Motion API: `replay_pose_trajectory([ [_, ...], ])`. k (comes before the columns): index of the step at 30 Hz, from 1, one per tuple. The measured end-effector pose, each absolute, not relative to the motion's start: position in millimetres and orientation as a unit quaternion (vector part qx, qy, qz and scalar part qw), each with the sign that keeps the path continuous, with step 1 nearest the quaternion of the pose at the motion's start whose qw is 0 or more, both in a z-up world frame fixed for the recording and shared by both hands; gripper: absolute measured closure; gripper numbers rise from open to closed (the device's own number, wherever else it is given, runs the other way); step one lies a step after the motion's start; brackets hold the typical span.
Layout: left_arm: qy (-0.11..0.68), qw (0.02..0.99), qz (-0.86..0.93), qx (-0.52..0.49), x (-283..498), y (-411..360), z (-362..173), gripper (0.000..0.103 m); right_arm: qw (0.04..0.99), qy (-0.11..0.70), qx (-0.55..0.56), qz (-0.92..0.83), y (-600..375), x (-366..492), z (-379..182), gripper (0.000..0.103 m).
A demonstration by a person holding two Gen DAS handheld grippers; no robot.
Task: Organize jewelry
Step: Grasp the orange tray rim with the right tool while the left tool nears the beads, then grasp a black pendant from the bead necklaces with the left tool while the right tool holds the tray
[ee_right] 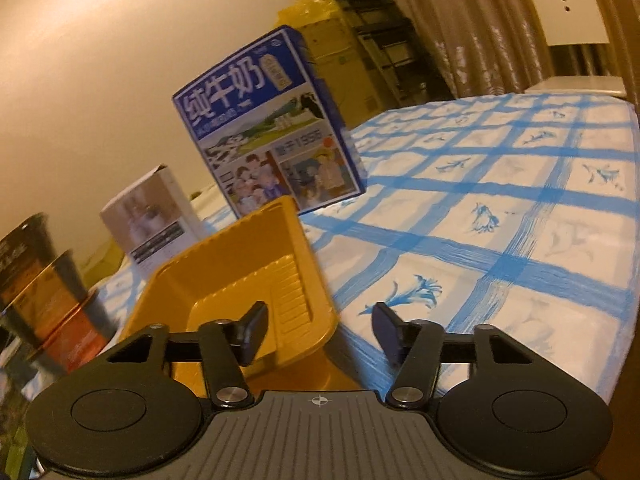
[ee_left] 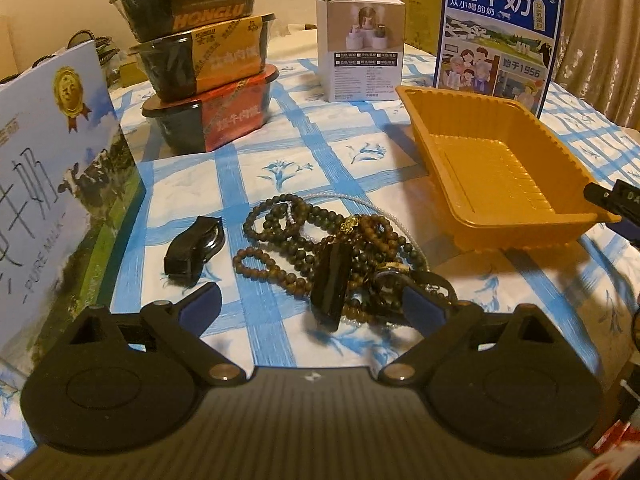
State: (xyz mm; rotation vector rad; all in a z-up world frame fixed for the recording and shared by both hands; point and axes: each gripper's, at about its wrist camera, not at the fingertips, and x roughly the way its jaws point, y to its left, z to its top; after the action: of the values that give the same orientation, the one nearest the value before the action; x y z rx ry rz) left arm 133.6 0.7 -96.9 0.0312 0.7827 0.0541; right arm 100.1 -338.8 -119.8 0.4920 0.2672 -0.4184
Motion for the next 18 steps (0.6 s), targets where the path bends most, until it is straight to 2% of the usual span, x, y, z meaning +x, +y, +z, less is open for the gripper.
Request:
replay_pose_trajectory([
  [3,0.383,0.923,0.026,0.016,139,1,-100,0.007,0.939,0.129,0.245,-0.205,-342,109,-127,0.051],
  [9,0.387,0.922,0.023,0.013,146,1,-106,0.009,0.941,0.126,0.242,-0.198,-344,120,-136,0.065],
  [14,0.386,0.922,0.014,0.011,146,-3,-107,0.010,0.951,0.122,0.217,-0.185,-342,123,-133,0.094],
  [18,0.386,0.923,0.006,0.012,144,-7,-107,0.011,0.953,0.125,0.210,-0.180,-345,117,-129,0.096],
])
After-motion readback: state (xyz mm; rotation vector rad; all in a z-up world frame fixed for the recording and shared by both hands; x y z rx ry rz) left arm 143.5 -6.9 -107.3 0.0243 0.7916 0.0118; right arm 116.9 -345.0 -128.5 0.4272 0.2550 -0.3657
